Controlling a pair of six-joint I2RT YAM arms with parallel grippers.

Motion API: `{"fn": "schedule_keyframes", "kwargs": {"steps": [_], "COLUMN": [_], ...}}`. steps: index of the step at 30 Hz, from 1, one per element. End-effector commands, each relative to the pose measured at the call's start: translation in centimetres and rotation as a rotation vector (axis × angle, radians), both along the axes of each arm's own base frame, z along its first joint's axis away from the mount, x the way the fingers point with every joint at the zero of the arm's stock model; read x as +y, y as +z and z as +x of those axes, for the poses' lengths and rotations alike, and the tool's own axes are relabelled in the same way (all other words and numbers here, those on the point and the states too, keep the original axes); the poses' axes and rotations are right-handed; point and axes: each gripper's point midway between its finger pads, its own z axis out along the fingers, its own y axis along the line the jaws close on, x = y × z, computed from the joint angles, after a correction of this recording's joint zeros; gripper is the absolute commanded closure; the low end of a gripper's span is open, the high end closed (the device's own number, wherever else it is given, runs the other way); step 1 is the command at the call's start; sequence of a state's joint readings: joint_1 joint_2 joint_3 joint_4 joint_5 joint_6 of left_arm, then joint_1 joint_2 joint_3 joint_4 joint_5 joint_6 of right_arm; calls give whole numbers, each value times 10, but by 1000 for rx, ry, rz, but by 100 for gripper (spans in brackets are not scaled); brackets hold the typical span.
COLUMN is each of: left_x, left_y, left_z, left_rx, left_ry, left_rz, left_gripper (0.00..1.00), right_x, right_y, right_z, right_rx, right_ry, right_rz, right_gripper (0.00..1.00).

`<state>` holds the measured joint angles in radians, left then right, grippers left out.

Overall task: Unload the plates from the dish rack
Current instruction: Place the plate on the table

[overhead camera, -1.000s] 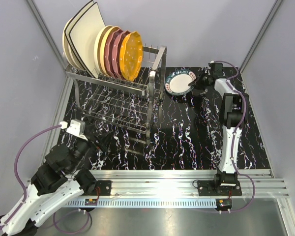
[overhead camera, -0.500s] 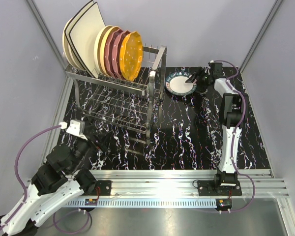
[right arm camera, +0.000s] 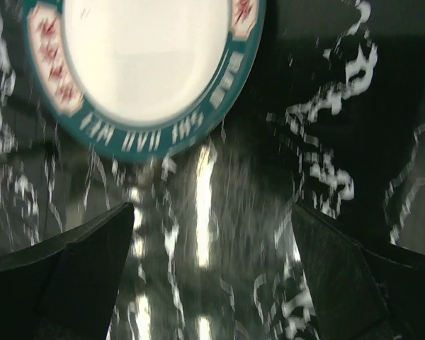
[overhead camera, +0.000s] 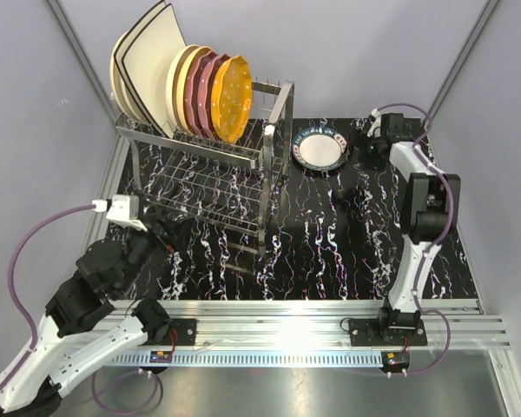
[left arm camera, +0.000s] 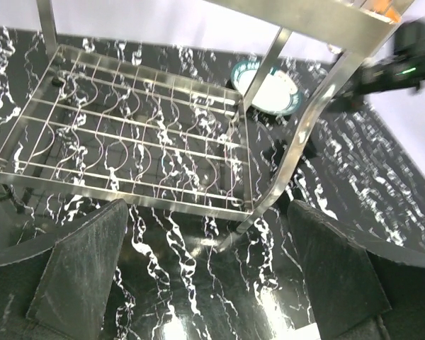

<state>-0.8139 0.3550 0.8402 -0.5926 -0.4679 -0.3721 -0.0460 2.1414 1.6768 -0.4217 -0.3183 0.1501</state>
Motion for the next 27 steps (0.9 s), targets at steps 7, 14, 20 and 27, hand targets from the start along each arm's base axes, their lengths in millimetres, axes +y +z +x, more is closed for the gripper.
{"fn": "schedule_keyframes", "kwargs": {"steps": [7,14,20,27], "left_x": [-21,-28,-37,-48], "left_y": [21,54,70,99], "left_z": [9,14,20,34], "left_rx": [54,34,69,55], "left_ry": [-47,-64,-82,-77], "left_rz": [41,64,123,142], "left_gripper": [1,1,1,1], "right_x": [30,65,61,50], "right_y": [110,160,162,166], "right_z": [-119,-223,-258,-264], "right_rx": [-247,-339,-446,-487], "right_ry": [480,710,721,692], "right_rz": [-67,56,-46,-42], "right_gripper": [0,0,0,0]}}
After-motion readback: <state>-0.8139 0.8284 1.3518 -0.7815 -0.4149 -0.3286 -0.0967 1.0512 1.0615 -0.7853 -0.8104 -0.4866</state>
